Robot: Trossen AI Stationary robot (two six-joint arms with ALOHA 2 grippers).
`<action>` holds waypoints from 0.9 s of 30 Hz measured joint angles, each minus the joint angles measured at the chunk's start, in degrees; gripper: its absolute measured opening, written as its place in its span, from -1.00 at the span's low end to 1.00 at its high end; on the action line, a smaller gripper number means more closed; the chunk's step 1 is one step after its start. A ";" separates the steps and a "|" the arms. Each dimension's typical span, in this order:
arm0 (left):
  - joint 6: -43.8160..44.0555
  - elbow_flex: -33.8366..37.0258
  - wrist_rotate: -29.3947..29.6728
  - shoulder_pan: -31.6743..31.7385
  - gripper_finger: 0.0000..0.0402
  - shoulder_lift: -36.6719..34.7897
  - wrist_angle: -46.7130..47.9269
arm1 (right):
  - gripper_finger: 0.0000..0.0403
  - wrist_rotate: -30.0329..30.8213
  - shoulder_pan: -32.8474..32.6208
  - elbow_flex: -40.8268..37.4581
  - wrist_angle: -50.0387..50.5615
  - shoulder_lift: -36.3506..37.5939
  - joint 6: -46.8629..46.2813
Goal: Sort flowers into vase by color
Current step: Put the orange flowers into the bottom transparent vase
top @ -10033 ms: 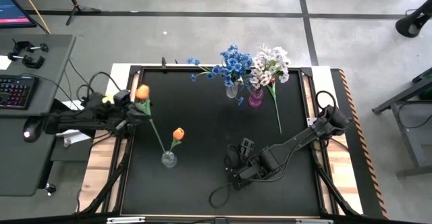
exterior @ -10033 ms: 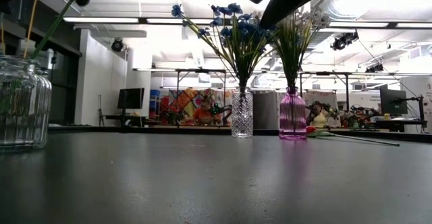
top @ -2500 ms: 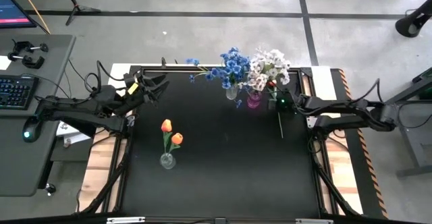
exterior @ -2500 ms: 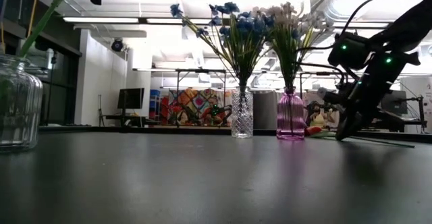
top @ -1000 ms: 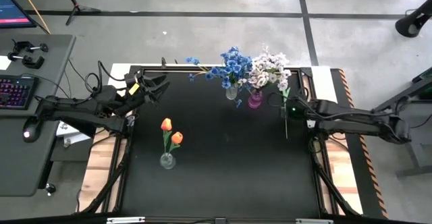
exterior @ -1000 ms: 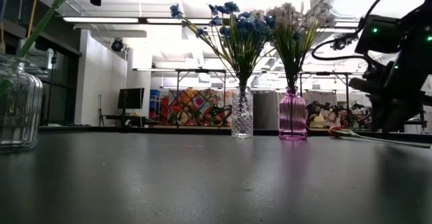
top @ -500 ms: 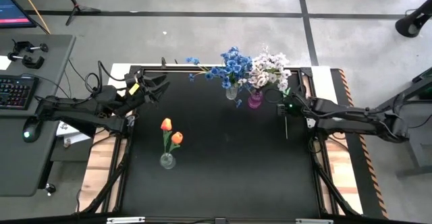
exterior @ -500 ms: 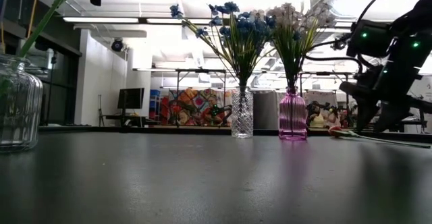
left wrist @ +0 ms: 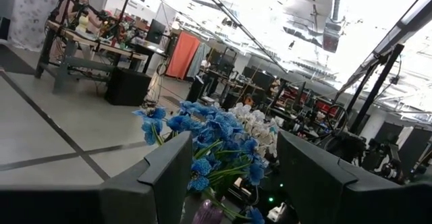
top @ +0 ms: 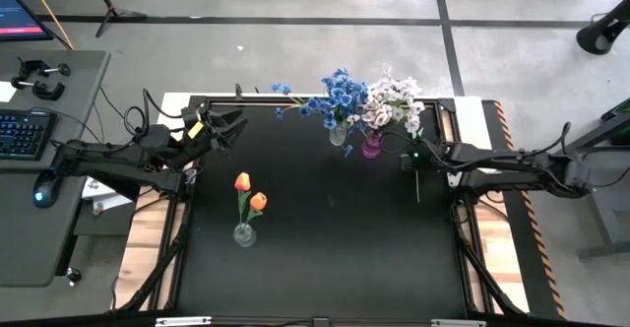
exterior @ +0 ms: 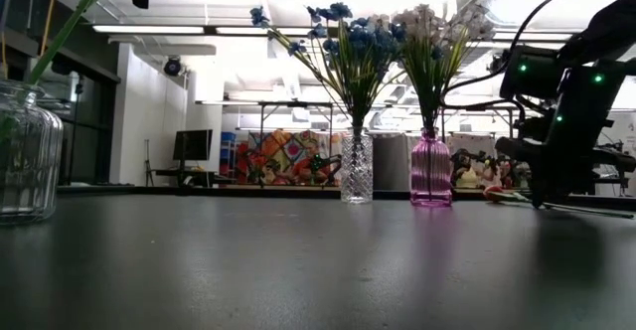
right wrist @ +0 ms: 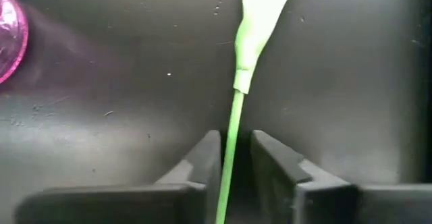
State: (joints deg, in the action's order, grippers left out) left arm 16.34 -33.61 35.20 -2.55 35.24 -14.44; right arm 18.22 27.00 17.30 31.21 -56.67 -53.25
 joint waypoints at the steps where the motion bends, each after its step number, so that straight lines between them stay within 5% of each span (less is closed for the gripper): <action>1: 0.00 0.00 0.00 -0.01 0.02 -0.01 0.00 | -0.73 0.04 -0.31 0.00 0.39 0.26 -0.39; 4: -0.01 0.00 0.00 0.00 0.02 -0.02 -0.09 | -0.95 -0.41 -1.65 0.00 3.13 2.23 -0.41; 11: -2.55 0.02 0.04 0.00 0.02 -0.33 -2.71 | -0.98 -4.44 -6.62 3.66 15.77 10.32 -2.35; 27: -4.61 0.02 1.29 0.00 0.02 -0.42 -3.96 | -1.00 -30.34 -25.05 8.25 20.21 13.87 -9.79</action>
State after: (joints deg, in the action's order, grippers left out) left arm 11.73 -33.58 36.49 -2.55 34.83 -18.39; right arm -12.12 1.95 25.55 51.41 -42.81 -63.04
